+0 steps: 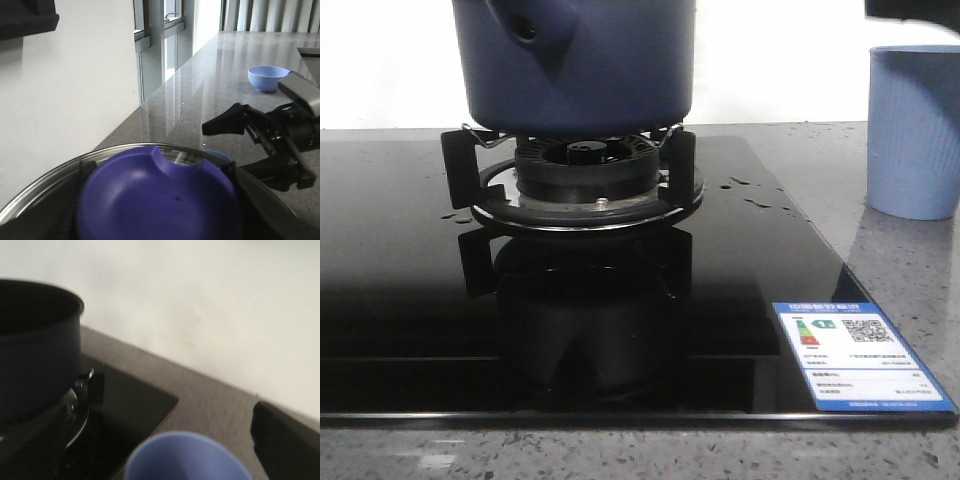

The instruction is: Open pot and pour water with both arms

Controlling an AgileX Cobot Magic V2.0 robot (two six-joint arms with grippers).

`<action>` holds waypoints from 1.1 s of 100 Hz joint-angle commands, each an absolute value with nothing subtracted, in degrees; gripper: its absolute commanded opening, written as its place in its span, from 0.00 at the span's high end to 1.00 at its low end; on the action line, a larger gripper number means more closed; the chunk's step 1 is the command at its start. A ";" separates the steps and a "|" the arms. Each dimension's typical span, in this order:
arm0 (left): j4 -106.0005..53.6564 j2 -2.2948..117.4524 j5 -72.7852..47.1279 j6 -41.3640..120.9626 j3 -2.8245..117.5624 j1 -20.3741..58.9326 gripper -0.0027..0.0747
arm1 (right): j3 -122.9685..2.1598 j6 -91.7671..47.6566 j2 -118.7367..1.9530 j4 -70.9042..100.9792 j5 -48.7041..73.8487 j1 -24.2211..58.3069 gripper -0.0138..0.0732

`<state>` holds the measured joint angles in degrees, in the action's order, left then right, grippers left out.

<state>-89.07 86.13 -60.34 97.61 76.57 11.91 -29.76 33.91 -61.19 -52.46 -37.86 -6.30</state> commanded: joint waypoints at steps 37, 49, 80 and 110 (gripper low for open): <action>-94.90 91.53 -57.47 99.25 78.63 15.49 0.64 | -31.19 40.47 -42.50 -51.08 -40.43 -6.77 0.72; -95.02 93.03 -56.31 99.25 78.63 15.49 0.64 | -31.19 40.47 -39.60 -51.08 -40.43 -6.77 0.92; -94.37 93.92 -52.02 100.06 78.63 15.49 0.64 | -31.19 40.47 -38.17 -51.44 -40.44 -6.77 0.92; -91.93 93.92 -51.97 99.14 78.51 15.49 0.63 | -31.19 40.47 -38.17 -51.44 -40.34 -6.77 0.92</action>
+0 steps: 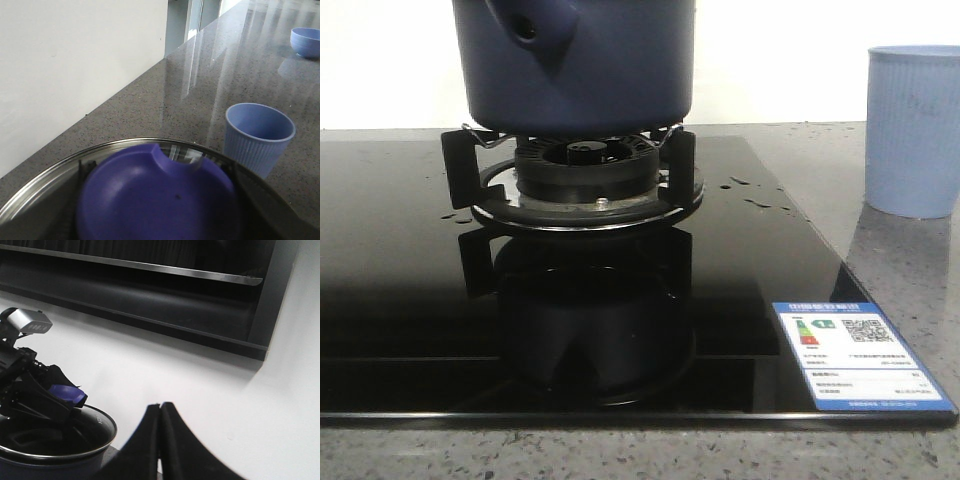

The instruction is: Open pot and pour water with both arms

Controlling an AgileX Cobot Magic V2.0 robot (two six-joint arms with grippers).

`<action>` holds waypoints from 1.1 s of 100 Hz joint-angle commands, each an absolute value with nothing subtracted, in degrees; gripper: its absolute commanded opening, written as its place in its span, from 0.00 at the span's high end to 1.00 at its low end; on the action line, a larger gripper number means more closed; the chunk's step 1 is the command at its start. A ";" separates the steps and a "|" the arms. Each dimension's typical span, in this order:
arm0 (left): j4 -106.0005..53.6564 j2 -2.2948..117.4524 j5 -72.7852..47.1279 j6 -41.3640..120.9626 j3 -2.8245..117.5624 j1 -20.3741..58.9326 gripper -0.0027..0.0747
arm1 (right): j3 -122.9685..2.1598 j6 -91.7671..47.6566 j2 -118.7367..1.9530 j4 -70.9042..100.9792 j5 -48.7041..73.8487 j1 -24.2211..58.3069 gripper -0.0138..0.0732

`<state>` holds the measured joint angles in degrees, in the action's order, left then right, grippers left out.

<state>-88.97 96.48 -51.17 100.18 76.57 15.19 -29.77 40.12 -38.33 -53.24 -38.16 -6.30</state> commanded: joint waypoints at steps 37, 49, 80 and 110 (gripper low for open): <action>-90.83 93.68 -52.98 93.68 78.51 14.49 0.34 | -31.19 40.47 -38.17 -51.44 -40.34 -6.77 0.92; -94.42 92.55 -54.41 93.79 78.51 14.49 0.33 | -31.19 40.47 -38.17 -51.44 -40.12 -6.77 0.92; -96.11 84.37 -55.00 93.20 78.63 11.49 0.35 | -31.19 40.52 -38.17 -51.53 -39.79 -6.77 0.92; -94.30 63.74 -48.77 89.11 62.56 1.48 0.70 | -31.05 65.71 -30.83 -80.78 -31.12 -5.09 0.92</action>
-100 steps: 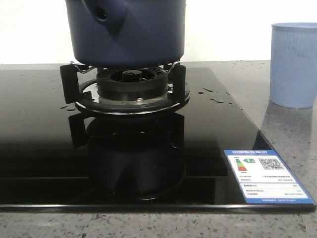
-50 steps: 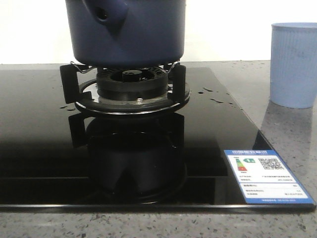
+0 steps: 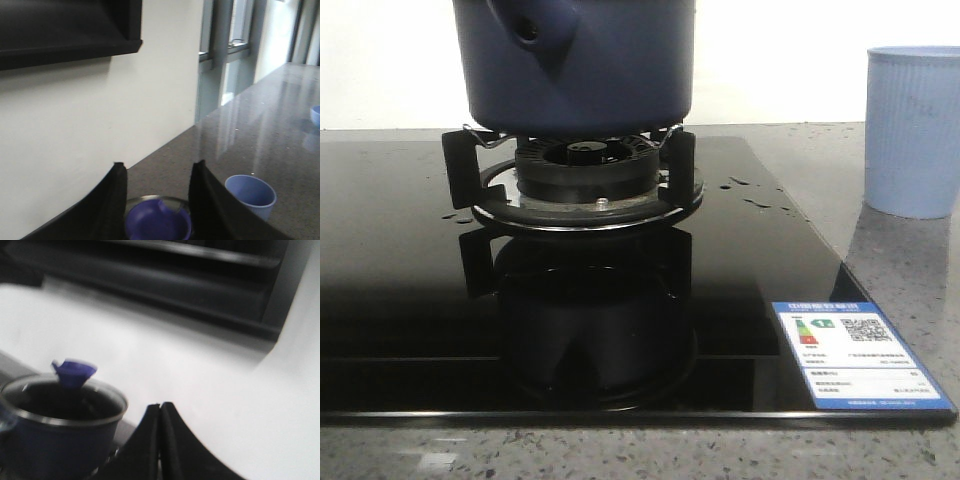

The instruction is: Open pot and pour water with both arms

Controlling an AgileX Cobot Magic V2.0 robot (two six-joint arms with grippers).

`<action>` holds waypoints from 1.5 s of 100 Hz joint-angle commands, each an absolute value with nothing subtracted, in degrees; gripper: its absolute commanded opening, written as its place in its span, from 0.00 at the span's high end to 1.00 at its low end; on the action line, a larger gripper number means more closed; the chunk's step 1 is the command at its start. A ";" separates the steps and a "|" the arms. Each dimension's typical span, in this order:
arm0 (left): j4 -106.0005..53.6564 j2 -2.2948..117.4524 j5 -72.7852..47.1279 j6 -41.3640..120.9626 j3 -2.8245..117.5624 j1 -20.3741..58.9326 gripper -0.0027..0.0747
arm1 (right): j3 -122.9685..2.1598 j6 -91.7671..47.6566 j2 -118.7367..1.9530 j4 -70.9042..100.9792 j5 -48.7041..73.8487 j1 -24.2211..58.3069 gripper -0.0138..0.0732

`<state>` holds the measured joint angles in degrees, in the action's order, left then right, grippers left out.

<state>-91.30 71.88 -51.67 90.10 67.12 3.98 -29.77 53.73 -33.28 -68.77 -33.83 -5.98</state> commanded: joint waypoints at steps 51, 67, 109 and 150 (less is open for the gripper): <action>-92.21 13.12 -19.50 89.72 20.26 -1.04 0.89 | -18.57 84.83 -10.64 -94.40 -31.52 -2.77 0.92; -92.32 5.27 -19.50 87.47 16.21 -1.04 0.99 | -18.57 84.83 -8.38 -94.30 -33.23 -2.77 0.92; -92.32 4.57 -19.50 86.52 15.71 -1.04 0.99 | -18.57 84.83 -8.32 -94.30 -34.06 -2.77 0.92; -91.16 4.57 -16.33 87.03 15.71 -1.04 0.99 | -18.57 84.83 -8.32 -94.30 -34.06 -2.77 0.92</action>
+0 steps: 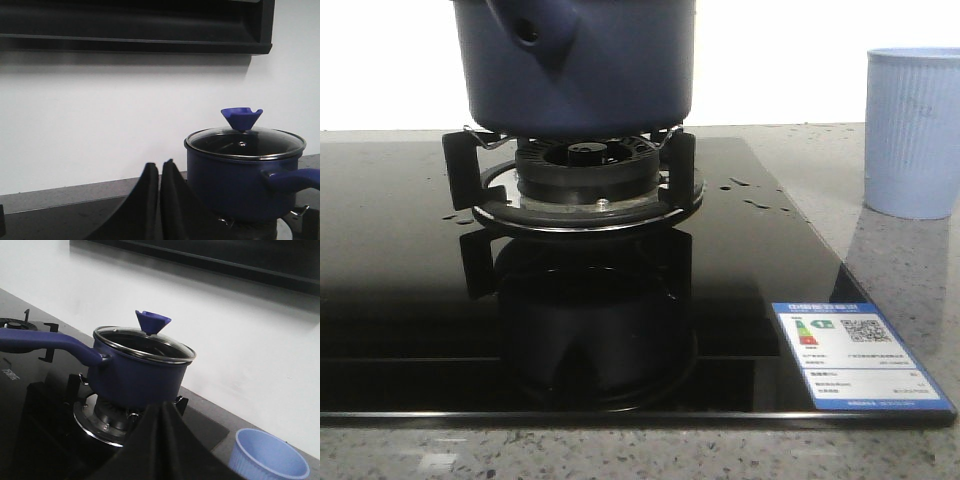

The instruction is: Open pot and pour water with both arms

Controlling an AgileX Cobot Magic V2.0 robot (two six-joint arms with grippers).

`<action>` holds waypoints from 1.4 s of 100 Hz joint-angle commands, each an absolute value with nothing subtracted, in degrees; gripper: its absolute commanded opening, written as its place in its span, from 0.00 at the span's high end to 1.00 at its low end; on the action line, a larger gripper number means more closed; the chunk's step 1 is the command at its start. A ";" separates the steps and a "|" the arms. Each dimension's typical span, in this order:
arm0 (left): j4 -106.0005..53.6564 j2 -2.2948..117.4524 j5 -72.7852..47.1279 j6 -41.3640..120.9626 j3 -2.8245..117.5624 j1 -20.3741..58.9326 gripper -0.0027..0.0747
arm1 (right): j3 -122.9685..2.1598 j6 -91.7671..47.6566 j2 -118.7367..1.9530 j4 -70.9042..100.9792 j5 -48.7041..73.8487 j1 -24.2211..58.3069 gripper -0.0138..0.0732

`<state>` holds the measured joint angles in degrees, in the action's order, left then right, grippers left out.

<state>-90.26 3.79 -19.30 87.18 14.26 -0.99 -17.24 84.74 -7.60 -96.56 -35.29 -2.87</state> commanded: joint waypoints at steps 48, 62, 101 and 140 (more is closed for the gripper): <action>-4.92 4.57 -11.55 11.02 13.97 -1.04 0.99 | -18.57 84.83 -8.32 -94.30 -34.06 -2.77 0.92; -2.04 4.57 -9.43 8.73 9.22 -1.04 0.99 | -18.57 84.83 -8.32 -94.30 -34.06 -2.77 0.92; -2.17 0.98 -10.35 8.73 -1.08 -1.04 0.99 | -18.57 84.83 -8.32 -94.30 -34.06 -2.77 0.92; -3.95 -1.70 -16.36 8.73 -1.90 -1.04 0.99 | -18.57 84.83 -8.32 -94.30 -33.95 -2.77 0.92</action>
